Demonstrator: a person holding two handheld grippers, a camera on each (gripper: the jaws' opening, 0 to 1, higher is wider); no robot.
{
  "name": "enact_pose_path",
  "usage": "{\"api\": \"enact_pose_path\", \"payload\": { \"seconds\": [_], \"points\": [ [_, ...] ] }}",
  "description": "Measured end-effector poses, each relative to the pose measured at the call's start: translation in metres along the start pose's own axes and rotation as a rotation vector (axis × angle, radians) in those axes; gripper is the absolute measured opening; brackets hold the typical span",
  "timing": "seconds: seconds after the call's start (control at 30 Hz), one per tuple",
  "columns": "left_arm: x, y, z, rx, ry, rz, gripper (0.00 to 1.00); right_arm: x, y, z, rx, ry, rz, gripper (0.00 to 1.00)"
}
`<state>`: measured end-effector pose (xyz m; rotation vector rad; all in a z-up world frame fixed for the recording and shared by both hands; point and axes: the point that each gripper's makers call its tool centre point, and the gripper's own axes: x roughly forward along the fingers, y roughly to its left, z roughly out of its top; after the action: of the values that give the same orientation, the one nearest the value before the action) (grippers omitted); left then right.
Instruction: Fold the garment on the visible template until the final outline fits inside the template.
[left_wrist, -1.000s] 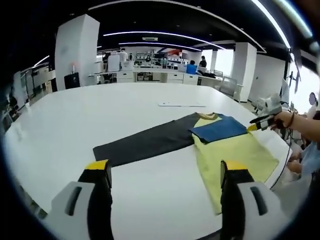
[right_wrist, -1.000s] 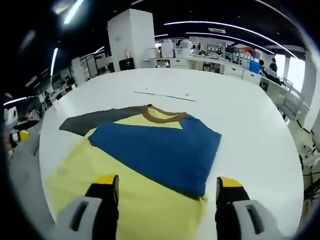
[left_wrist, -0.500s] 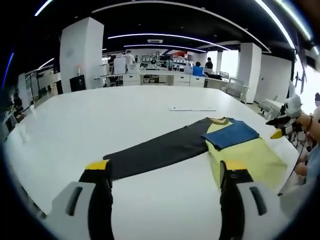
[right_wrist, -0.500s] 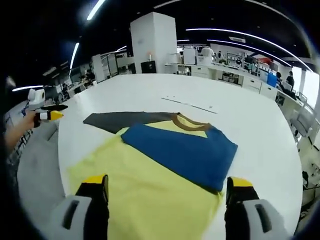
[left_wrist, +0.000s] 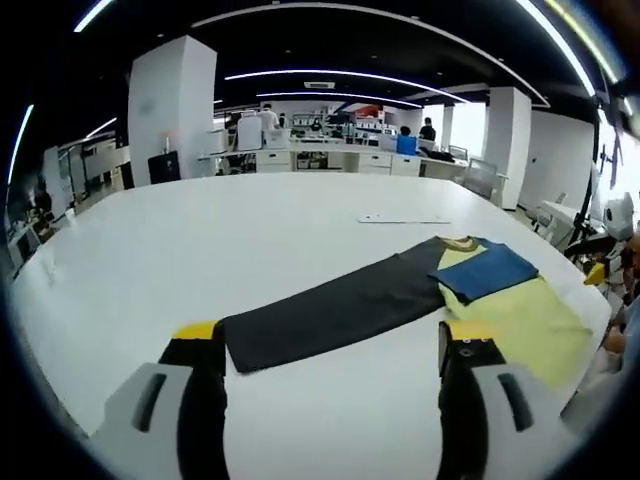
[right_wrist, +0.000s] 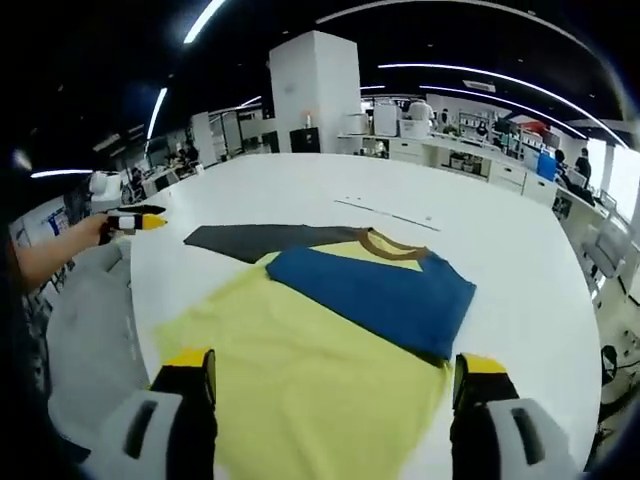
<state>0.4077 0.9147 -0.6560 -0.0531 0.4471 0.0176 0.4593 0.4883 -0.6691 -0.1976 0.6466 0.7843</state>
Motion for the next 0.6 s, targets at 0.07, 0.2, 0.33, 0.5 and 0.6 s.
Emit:
{"api": "enact_pose_path", "payload": {
  "seconds": [0.07,0.2,0.33,0.5,0.6],
  "points": [
    [0.004,0.002,-0.001,-0.011,-0.005,0.004,0.84,-0.004,0.002,0.000,0.019,-0.005,-0.001,0.99],
    [0.013,0.012,-0.007,-0.028,0.016,0.024,0.81,-0.012,0.009,-0.004,0.053,-0.008,0.019,0.99],
    [0.024,0.022,-0.017,-0.037,0.039,0.051,0.78,-0.020,0.007,-0.015,0.030,0.027,-0.009,0.98],
    [0.030,0.032,-0.026,-0.051,0.045,0.085,0.73,-0.031,0.004,-0.011,0.052,0.001,-0.023,0.98],
    [0.034,0.041,-0.030,-0.056,0.046,0.116,0.70,-0.035,0.001,-0.008,0.069,-0.019,-0.036,0.98]
  ]
}}
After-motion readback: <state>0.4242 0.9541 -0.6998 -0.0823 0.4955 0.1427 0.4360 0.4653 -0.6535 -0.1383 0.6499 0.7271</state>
